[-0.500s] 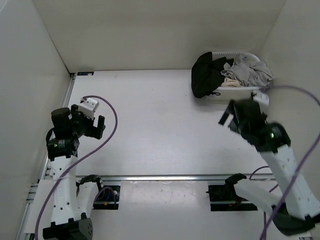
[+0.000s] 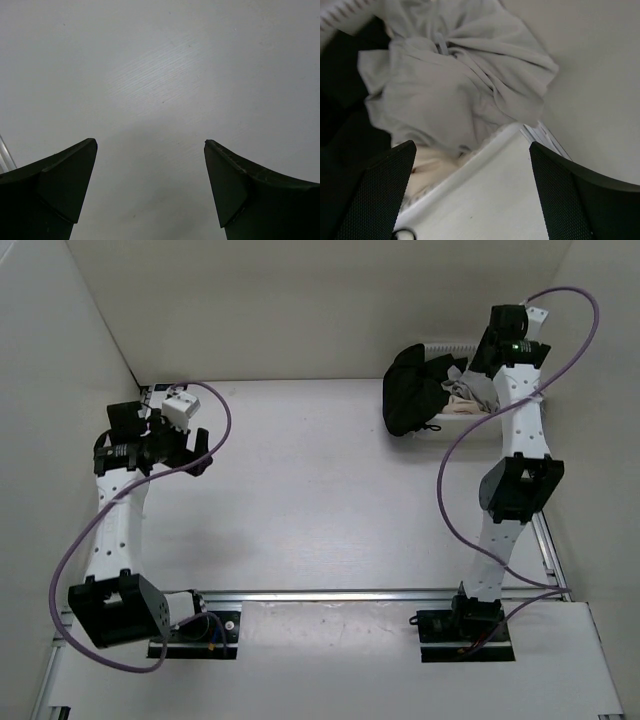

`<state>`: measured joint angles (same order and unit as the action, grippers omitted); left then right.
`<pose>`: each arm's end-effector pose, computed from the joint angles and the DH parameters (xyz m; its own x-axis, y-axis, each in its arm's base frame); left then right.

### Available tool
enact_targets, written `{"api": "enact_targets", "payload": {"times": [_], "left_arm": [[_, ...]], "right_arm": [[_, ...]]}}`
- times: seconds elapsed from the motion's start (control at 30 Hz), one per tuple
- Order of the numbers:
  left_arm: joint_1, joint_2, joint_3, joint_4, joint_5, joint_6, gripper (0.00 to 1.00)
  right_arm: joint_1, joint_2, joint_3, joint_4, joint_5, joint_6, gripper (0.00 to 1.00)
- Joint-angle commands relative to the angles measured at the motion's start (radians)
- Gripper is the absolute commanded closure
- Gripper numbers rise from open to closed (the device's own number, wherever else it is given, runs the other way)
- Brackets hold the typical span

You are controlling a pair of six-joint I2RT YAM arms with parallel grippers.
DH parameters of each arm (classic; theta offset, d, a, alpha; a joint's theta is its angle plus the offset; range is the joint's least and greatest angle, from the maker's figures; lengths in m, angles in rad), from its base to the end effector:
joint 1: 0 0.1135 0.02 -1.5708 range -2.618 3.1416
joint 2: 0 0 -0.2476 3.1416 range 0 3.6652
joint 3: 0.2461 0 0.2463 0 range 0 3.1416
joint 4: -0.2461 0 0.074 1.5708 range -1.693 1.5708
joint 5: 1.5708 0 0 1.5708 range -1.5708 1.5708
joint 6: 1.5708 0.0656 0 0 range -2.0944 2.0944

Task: Fold and stack the trousers
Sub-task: Grab the trousers from the pile

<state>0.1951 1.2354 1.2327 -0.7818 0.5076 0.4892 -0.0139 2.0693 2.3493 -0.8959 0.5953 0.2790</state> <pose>0.2715 0.0212 0.3139 -0.5328 0.3133 -0.7861 0.4741 0.8800 0.0295 0.4556 -0.0431 0.3805 -0.4261 0.2340 -0.8739 0.6101 0.7876 -0.0866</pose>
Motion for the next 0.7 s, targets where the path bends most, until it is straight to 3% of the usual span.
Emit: {"api": "enact_targets", "payload": {"times": [0.0, 0.17, 0.27, 0.3, 0.33, 0.43, 0.67], "left_arm": [[0.004, 0.051, 0.004, -0.011, 0.045, 0.002, 0.00], [0.004, 0.064, -0.027, -0.011, 0.069, 0.038, 0.00], [0.004, 0.064, -0.036, -0.011, 0.060, 0.049, 0.00], [0.004, 0.064, -0.047, -0.011, 0.060, 0.049, 0.00], [0.004, 0.064, -0.047, -0.011, 0.046, 0.049, 0.00], [0.004, 0.053, -0.056, -0.011, 0.035, 0.049, 0.00], [0.004, 0.009, -0.074, -0.011, 0.066, 0.029, 0.00]], "right_arm": [[-0.014, 0.072, -0.041, 0.168, -0.081, -0.050, 0.01], [-0.055, 0.225, 0.054, 0.195, -0.063, -0.005, 0.01], [-0.080, 0.213, -0.031, 0.255, -0.179, 0.049, 0.20], [-0.095, 0.213, -0.044, 0.255, -0.205, 0.061, 0.30], [-0.110, 0.213, -0.044, 0.255, -0.230, 0.072, 0.59], [-0.110, 0.187, -0.054, 0.241, -0.233, 0.085, 1.00], [-0.110, -0.056, -0.077, 0.241, -0.126, 0.031, 1.00]]}}
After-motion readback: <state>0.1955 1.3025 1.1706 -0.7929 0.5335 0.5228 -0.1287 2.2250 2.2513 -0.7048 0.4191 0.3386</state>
